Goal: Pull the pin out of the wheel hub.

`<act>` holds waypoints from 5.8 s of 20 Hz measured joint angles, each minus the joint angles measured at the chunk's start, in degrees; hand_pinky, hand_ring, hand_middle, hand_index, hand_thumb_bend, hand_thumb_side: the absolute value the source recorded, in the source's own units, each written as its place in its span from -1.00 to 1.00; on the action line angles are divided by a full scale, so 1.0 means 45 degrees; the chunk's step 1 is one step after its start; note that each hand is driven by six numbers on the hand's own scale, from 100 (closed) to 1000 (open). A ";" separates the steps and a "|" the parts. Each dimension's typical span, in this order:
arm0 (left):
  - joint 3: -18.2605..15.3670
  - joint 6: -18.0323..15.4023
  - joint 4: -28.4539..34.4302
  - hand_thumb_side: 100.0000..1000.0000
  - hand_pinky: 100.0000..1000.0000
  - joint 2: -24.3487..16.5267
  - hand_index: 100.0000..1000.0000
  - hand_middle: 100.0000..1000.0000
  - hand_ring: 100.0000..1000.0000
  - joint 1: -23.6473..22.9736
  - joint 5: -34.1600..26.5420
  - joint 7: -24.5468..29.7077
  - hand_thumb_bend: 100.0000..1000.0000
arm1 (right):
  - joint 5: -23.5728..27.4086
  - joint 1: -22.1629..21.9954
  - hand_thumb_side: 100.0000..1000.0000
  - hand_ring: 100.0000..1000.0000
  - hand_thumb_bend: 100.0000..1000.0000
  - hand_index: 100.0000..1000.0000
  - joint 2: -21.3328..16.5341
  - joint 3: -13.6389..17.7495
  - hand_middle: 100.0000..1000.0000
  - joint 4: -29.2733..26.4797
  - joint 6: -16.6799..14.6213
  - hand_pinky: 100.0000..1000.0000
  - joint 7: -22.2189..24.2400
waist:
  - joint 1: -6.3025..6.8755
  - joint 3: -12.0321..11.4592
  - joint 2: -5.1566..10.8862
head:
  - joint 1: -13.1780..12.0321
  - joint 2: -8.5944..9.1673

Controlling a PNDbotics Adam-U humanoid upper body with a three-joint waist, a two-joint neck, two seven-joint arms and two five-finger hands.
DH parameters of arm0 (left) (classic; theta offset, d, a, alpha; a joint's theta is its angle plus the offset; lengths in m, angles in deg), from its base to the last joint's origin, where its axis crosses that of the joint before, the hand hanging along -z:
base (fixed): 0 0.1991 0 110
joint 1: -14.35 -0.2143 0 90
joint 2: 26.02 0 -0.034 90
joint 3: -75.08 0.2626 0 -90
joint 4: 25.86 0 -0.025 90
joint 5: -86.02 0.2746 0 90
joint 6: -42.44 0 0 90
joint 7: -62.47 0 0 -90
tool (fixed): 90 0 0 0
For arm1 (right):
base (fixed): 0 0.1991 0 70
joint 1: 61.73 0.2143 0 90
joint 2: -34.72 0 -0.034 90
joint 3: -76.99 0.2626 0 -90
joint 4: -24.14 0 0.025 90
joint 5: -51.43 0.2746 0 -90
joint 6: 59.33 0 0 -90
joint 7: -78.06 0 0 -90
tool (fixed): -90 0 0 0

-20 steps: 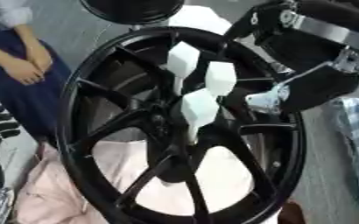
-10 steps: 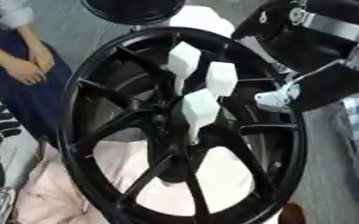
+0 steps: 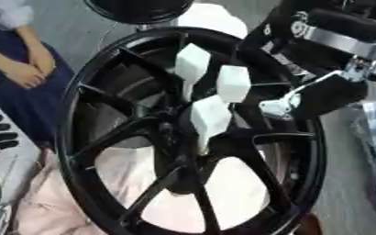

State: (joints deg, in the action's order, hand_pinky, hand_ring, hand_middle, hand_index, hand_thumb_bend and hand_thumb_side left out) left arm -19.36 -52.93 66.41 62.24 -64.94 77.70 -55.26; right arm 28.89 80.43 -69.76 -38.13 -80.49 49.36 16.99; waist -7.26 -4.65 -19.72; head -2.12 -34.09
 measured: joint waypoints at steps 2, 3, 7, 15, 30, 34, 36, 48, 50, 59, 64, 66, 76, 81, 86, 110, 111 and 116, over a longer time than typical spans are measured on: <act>0.0000 0.0013 0.0004 0.76 0.07 0.0000 0.36 0.02 0.02 0.0001 0.0004 0.0013 -1.00 | -0.0221 -0.0065 -0.55 0.70 -0.33 0.64 0.0221 0.0001 0.55 0.0456 -0.0373 0.54 -0.0069 | 0.0012 0.0005 -0.0002 | 0.0000 0.0049; 0.0000 0.0020 0.0005 0.76 0.07 0.0000 0.36 0.02 0.02 0.0001 0.0004 0.0020 -1.00 | -0.0295 -0.0065 -0.55 0.70 -0.33 0.64 0.0293 0.0002 0.55 0.0627 -0.0531 0.54 -0.0102 | 0.0014 0.0006 -0.0002 | 0.0000 0.0067; 0.0000 0.0023 0.0009 0.76 0.07 0.0000 0.36 0.02 0.02 0.0002 0.0005 0.0021 -1.00 | -0.0428 -0.0065 -0.55 0.70 -0.33 0.64 0.0437 0.0003 0.55 0.1010 -0.0893 0.54 -0.0181 | 0.0014 0.0008 -0.0003 | 0.0000 0.0107; 0.0000 0.0023 0.0072 0.75 0.07 0.0000 0.36 0.01 0.02 0.0002 0.0015 0.0022 -1.00 | -0.0472 -0.0300 -0.60 0.71 -0.45 0.63 0.0797 0.0049 0.53 0.1311 -0.1001 0.53 -0.0270 | 0.0022 0.0047 -0.0028 | -0.0017 0.0107; 0.0000 0.0027 0.0155 0.76 0.07 -0.0003 0.35 0.01 0.03 0.0004 0.0062 0.0026 -1.00 | -0.0691 -0.0337 -0.68 0.70 -0.51 0.60 0.1234 0.0083 0.48 0.1789 -0.1141 0.52 -0.0404 | 0.0023 0.0029 -0.0097 | -0.0079 0.0110; 0.0002 0.0045 0.0160 0.75 0.07 -0.0003 0.35 0.01 0.03 0.0032 0.0076 0.0044 -1.00 | -0.0626 -0.0332 -0.74 0.68 -0.59 0.52 0.1284 0.0085 0.34 0.1835 -0.1086 0.51 -0.0617 | 0.0023 -0.0014 -0.0123 | -0.0079 0.0118; 0.0003 0.0061 0.0163 0.75 0.07 -0.0003 0.35 0.01 0.03 0.0069 0.0082 0.0059 -1.00 | -0.0528 -0.0309 -0.76 0.66 -0.62 0.48 0.1324 0.0086 0.28 0.1867 -0.1021 0.51 -0.0787 | 0.0023 -0.0035 -0.0123 | -0.0077 0.0148; 0.0011 0.0108 0.0164 0.75 0.08 -0.0003 0.35 0.01 0.03 0.0087 0.0134 0.0104 -1.00 | 0.0095 -0.0287 -0.81 0.64 -0.68 0.39 0.1348 0.0083 0.16 0.2027 -0.0858 0.49 -0.1407 | 0.0023 -0.0084 -0.0123 | -0.0075 0.0326; 0.0011 0.0111 0.0164 0.75 0.08 -0.0003 0.35 0.01 0.03 0.0088 0.0135 0.0104 -1.00 | 0.0117 -0.0283 -0.88 0.61 -0.74 0.28 0.1348 0.0086 0.02 0.2050 -0.0836 0.47 -0.1457 | 0.0023 -0.0100 -0.0123 | -0.0069 0.0330; 0.0081 0.0192 0.0152 0.75 0.08 -0.0003 0.35 0.01 0.03 0.0109 0.0135 0.0073 -1.00 | 0.1232 -0.0266 -0.62 0.35 -1.00 -0.44 0.1672 0.0291 -0.74 0.2170 0.0006 0.32 -0.2219 | 0.0023 -0.0131 -0.0100 | 0.0078 0.0333; 0.0083 0.0194 0.0141 0.75 0.08 -0.0003 0.35 0.01 0.03 0.0109 0.0135 0.0074 -1.00 | 0.2240 -0.0054 -1.00 0.32 -0.81 -0.47 0.1516 0.0570 -0.80 0.1930 0.0581 0.31 -0.2332 | 0.0023 -0.0120 -0.0048 | 0.0110 0.0332; 0.0084 0.0194 0.0118 0.75 0.08 -0.0002 0.35 0.01 0.03 0.0109 0.0135 0.0074 -1.00 | 0.2734 0.0055 -1.00 0.32 -0.81 -0.47 0.1436 0.0634 -0.80 0.1703 0.0748 0.31 -0.2348 | 0.0023 -0.0121 0.0000 | 0.0111 0.0332; 0.0083 0.0218 0.0047 0.74 0.08 0.0003 0.35 0.00 0.03 0.0096 0.0134 0.0041 -1.00 | 0.3823 0.0397 -1.00 0.31 -0.84 -0.49 0.0804 0.1329 -0.82 0.1120 0.1345 0.30 -0.3056 | 0.0054 -0.0002 0.0094 | 0.0086 0.0332; 0.0078 0.0215 -0.0008 0.74 0.08 0.0007 0.35 0.00 0.03 0.0088 0.0134 -0.0014 -1.00 | 0.4388 0.0175 -1.00 0.31 -0.91 -0.48 0.0159 0.2920 -0.82 0.0817 0.1530 0.28 -0.4045 | 0.0136 0.0095 0.0095 | 0.0019 0.0334; 0.0041 0.0215 -0.0009 0.75 0.08 0.0008 0.35 0.00 0.03 0.0075 0.0134 -0.0075 -1.00 | 0.5039 -0.0946 -1.00 0.31 -0.94 -0.48 -0.1031 0.4631 -0.80 0.0764 0.1481 0.28 -0.5101 | 0.0138 0.0169 0.0096 | -0.0104 0.0342; -0.0279 0.0187 -0.0018 0.75 0.08 0.0030 0.35 0.00 0.03 0.0129 0.0108 -0.0408 -1.00 | 0.4870 -0.8657 0.77 0.97 -1.00 0.70 -0.1860 1.0546 0.68 0.3893 0.1834 0.59 -1.0156 | 0.0422 0.0391 -0.0063 | -0.0238 0.0989; -0.0255 0.0193 -0.0024 0.75 0.08 0.0031 0.35 0.00 0.03 0.0130 0.0106 -0.0394 -1.00 | 0.4684 -0.8842 0.79 0.97 -1.00 0.70 -0.1773 1.0634 0.68 0.3911 0.1771 0.59 -1.0367 | 0.0416 0.0384 -0.0040 | -0.0193 0.0988; -0.0227 0.0185 -0.0085 0.75 0.08 0.0046 0.35 0.00 0.03 0.0153 0.0082 -0.0355 -1.00 | 0.4453 -0.9025 0.74 0.96 -1.00 0.69 -0.1575 1.0757 0.67 0.3818 0.1602 0.58 -1.1433 | 0.0413 0.0334 -0.0016 | -0.0117 0.0954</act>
State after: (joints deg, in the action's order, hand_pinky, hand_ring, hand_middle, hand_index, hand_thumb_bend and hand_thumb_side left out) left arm -20.38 -52.10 66.03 62.45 -64.25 78.06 -56.86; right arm 48.93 39.82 -76.85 10.28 -63.31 56.57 -34.46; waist -5.40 -3.15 -19.79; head -2.64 -29.80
